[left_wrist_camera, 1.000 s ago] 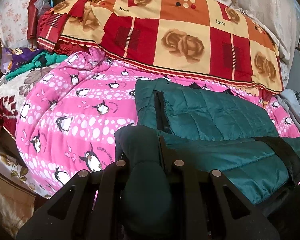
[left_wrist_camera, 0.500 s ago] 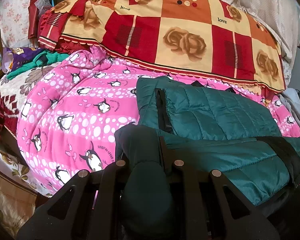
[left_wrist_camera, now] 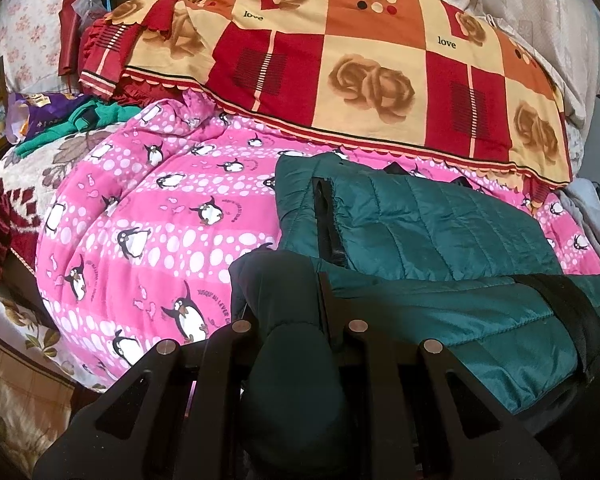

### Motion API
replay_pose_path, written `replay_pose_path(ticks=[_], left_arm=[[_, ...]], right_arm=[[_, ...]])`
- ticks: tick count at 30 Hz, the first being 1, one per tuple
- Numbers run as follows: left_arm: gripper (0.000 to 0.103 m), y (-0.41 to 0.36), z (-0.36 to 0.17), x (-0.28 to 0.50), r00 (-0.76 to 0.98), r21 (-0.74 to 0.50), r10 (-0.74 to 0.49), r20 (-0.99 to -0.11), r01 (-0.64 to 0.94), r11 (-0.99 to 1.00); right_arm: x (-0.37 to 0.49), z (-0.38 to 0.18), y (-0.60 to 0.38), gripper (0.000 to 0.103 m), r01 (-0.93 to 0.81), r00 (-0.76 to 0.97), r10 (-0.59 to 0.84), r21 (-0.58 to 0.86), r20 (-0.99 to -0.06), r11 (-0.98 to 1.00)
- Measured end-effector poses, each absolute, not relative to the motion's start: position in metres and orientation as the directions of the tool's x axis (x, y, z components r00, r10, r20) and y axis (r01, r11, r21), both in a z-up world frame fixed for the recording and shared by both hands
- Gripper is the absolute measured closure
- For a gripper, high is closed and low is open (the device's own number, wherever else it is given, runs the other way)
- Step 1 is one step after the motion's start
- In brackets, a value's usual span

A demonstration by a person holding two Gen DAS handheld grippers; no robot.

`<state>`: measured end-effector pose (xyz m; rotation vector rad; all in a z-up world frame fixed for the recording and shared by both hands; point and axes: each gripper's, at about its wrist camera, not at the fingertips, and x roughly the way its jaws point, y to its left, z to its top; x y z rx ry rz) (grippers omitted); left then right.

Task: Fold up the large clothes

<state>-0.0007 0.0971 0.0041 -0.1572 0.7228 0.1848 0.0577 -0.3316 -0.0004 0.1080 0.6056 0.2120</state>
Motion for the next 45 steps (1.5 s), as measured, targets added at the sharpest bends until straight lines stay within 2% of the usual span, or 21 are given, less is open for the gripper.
replay_pose_path(ticks=[14, 26, 35, 45], left_arm=[[0.089, 0.097, 0.031, -0.020, 0.761, -0.098, 0.109, -0.639, -0.221, 0.970], [0.089, 0.100, 0.082, -0.063, 0.829, -0.178, 0.056, -0.556, -0.184, 0.967], [0.089, 0.098, 0.108, -0.013, 0.848, -0.155, 0.049, -0.527, -0.152, 0.976], [0.089, 0.102, 0.086, 0.055, 0.826, -0.139, 0.069, -0.559, -0.176, 0.975]], right_arm=[[0.045, 0.033, -0.335, 0.087, -0.186, 0.826, 0.250, 0.175, -0.505, 0.967], [0.006, 0.080, -0.338, 0.087, -0.215, 0.871, 0.269, 0.175, -0.412, 0.961], [0.040, 0.088, -0.338, 0.087, -0.176, 0.888, 0.239, 0.189, -0.394, 0.966], [0.101, 0.066, -0.330, 0.087, -0.145, 0.875, 0.222, 0.206, -0.430, 0.968]])
